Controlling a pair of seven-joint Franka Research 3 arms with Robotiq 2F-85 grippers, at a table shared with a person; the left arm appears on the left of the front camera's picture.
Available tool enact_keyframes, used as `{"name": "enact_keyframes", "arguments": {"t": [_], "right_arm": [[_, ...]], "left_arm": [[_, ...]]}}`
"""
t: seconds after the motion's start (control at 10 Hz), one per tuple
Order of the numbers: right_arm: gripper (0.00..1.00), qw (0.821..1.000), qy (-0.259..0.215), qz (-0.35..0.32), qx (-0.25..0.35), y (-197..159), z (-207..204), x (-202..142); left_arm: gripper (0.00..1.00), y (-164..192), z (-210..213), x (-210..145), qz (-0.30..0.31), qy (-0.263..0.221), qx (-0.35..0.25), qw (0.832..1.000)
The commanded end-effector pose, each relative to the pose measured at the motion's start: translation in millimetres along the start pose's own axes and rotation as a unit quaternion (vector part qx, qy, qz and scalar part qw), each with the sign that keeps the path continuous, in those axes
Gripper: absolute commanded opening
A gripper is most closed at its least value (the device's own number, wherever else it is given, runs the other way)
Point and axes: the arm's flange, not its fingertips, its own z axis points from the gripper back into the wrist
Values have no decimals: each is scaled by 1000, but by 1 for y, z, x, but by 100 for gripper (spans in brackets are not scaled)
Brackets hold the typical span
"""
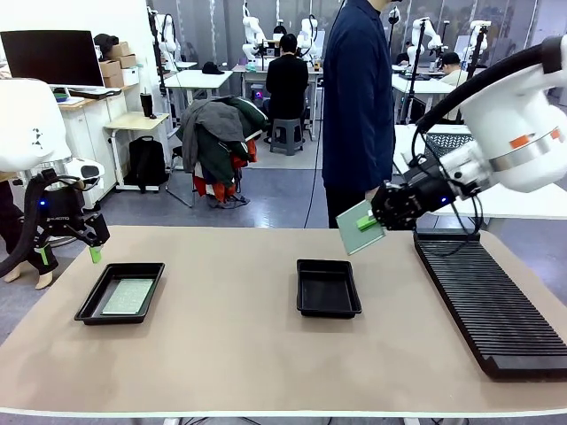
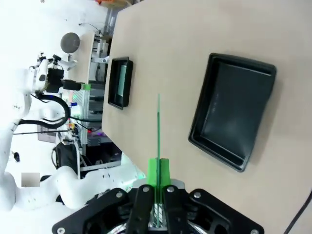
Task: Inspect and transfer BCBs to ESD trays.
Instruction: Pick up the Blank PCB from the PCB Rack and place it in the right ESD tray.
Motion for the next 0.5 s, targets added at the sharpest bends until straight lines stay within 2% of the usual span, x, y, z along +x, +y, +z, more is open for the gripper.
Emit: {"name": "enact_keyframes", "arguments": {"t": [0.0, 0.4], "right_arm": [[3, 999, -34, 5, 35, -13, -30, -5], [3, 997, -28, -23, 65, -45, -80, -10]], "left_arm": [[100, 0, 0, -1, 0, 0, 0, 1000], [100, 0, 0, -1, 0, 0, 0, 1000]]}}
